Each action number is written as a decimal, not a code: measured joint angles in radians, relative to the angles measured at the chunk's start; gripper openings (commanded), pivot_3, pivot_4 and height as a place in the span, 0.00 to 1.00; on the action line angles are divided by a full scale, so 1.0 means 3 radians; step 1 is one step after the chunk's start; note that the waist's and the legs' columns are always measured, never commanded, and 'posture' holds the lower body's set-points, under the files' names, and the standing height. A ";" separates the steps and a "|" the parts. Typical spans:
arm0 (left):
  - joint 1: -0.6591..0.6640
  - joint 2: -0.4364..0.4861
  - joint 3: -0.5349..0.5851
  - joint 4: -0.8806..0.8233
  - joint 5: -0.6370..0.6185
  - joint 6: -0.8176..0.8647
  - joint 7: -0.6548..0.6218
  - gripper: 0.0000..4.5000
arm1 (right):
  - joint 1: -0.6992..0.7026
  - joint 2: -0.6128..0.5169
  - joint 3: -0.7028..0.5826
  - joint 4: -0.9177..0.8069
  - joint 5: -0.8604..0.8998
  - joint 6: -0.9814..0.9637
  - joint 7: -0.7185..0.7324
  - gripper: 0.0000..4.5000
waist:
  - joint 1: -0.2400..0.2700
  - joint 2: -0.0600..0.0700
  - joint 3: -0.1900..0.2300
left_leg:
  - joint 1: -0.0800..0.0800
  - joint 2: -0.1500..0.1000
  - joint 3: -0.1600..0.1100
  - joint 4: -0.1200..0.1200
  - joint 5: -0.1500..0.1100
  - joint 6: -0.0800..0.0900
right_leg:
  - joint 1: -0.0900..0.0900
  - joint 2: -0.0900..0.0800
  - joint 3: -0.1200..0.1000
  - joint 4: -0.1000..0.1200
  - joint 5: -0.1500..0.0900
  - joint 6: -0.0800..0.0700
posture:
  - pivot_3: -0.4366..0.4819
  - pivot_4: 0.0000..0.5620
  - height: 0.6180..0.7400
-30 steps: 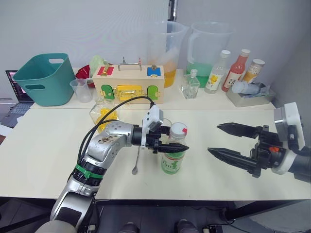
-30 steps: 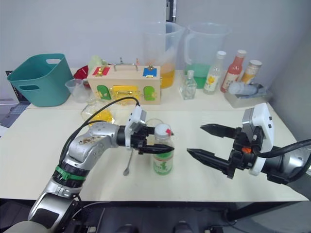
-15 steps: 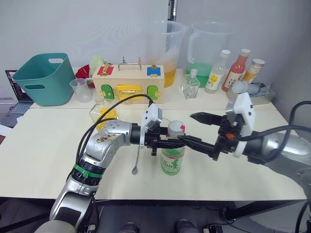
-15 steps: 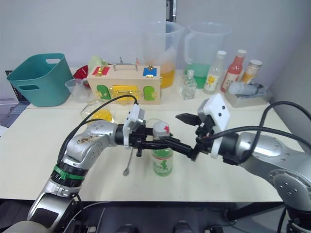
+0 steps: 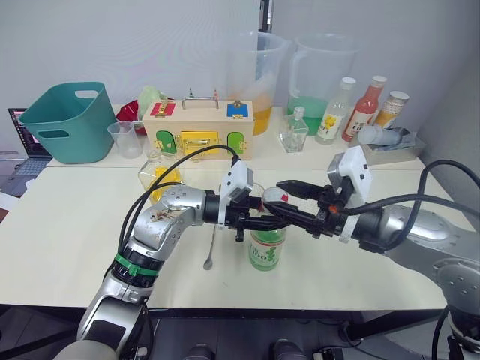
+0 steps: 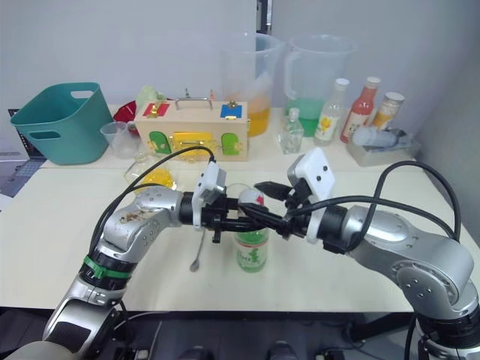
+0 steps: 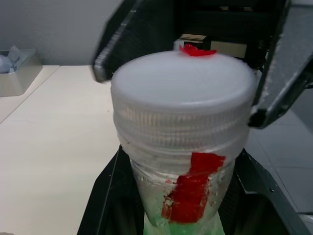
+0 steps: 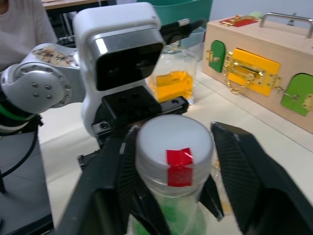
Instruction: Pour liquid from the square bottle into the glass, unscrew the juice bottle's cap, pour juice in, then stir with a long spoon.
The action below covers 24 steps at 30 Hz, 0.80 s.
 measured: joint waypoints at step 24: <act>0.0419 0.0280 0.0079 -0.0752 -0.0141 0.0200 0.0150 0.29 | -0.1528 0.0251 0.1120 0.2292 -0.1537 -0.1228 0.4041 0.37 | -0.0085 0.0001 0.0000 | 0.0004 0.0001 -0.0003 -0.0001 0.0000 0.0000 | -0.0002 0.0000 -0.0002 0.0006 0.0000 0.0000 | 0.48 0.27 0.92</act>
